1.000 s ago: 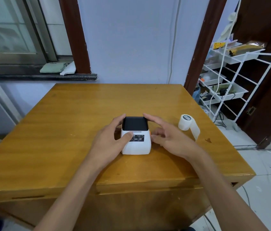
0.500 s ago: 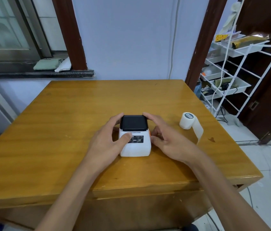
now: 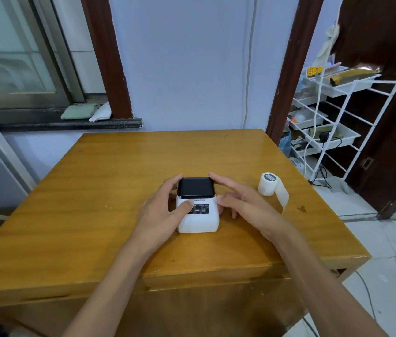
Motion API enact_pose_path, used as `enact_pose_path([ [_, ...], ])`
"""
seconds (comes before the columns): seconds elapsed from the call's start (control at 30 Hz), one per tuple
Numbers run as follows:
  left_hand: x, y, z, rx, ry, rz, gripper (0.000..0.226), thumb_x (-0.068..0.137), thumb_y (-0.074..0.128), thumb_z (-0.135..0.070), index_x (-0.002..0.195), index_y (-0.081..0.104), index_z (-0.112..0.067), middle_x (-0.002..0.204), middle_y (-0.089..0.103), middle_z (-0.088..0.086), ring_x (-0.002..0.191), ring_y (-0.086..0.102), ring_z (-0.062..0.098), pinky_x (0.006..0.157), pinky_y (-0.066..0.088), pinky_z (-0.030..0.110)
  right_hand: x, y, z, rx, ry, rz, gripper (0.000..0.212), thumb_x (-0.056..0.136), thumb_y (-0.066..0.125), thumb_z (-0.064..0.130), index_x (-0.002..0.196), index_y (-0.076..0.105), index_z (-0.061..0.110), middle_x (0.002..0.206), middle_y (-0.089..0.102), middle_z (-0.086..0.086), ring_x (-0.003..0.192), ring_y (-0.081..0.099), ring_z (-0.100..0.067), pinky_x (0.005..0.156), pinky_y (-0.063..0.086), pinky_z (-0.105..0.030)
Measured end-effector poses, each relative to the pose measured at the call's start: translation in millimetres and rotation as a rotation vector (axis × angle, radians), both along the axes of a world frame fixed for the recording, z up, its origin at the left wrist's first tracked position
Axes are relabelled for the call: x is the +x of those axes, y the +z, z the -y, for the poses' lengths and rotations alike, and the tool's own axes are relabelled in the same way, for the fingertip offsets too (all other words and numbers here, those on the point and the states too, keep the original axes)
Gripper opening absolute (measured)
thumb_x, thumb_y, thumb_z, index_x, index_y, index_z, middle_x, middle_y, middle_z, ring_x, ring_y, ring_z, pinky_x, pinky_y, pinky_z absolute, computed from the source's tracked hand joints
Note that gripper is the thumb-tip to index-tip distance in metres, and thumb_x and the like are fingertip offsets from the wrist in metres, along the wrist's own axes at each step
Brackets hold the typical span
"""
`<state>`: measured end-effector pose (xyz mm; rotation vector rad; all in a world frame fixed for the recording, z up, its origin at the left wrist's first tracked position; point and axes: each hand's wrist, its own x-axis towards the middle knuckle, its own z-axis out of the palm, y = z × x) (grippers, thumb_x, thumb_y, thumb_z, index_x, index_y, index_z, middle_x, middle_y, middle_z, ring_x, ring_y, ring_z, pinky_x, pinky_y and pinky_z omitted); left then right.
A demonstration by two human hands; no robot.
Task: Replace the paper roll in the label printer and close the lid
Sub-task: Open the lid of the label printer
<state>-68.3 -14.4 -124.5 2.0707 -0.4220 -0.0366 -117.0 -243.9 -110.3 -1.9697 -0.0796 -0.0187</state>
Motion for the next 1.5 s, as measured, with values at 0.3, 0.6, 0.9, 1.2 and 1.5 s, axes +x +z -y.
enact_pose_path([
  [0.3,-7,4,0,0.02,-0.035,-0.013,0.081,0.077,0.052,-0.071,0.154,0.034,-0.053,0.145,0.056,-0.02,0.135,0.052,0.014,0.112,0.046,0.049,-4,1,-12,0.014,-0.079,0.047,0.053,0.098,0.071,0.038,0.149,0.053,0.041,0.143,0.061,0.021,0.083,0.074,-0.007,0.066,0.051,-0.01],
  [0.6,-6,4,0,0.033,-0.044,-0.014,0.086,0.077,0.052,-0.073,0.157,0.029,-0.051,0.153,0.052,-0.016,0.139,0.049,0.017,0.113,0.045,0.05,-2,1,-13,0.011,-0.113,0.038,0.053,0.096,0.073,0.041,0.146,0.057,0.048,0.115,0.075,0.025,0.08,0.072,-0.005,0.066,0.055,-0.022],
  [0.9,-2,1,-3,-0.016,-0.063,-0.017,0.086,0.08,0.061,-0.069,0.158,0.029,-0.051,0.153,0.051,-0.018,0.136,0.051,0.01,0.114,0.046,0.047,2,-5,-13,0.014,-0.139,0.058,0.052,0.098,0.068,0.049,0.148,0.055,0.044,0.091,0.082,0.01,0.078,0.073,-0.006,0.06,0.053,-0.024],
  [1.2,-2,1,-3,-0.073,-0.094,0.005,0.094,0.094,0.072,-0.043,0.162,0.008,-0.053,0.14,0.058,-0.016,0.13,0.058,0.008,0.11,0.049,0.042,10,-7,-24,-0.066,-0.262,0.116,0.048,0.102,0.054,0.057,0.146,0.059,0.038,0.124,0.072,0.013,0.085,0.076,-0.017,0.056,0.052,-0.014],
  [1.5,-2,0,-3,-0.123,-0.129,0.04,0.094,0.095,0.072,-0.038,0.163,0.009,-0.05,0.131,0.058,-0.026,0.126,0.059,0.003,0.104,0.051,0.036,19,2,-32,-0.022,-0.304,0.117,0.037,0.105,0.048,0.057,0.123,0.067,0.03,0.084,0.075,0.005,0.056,0.064,-0.013,0.042,0.043,-0.016],
])
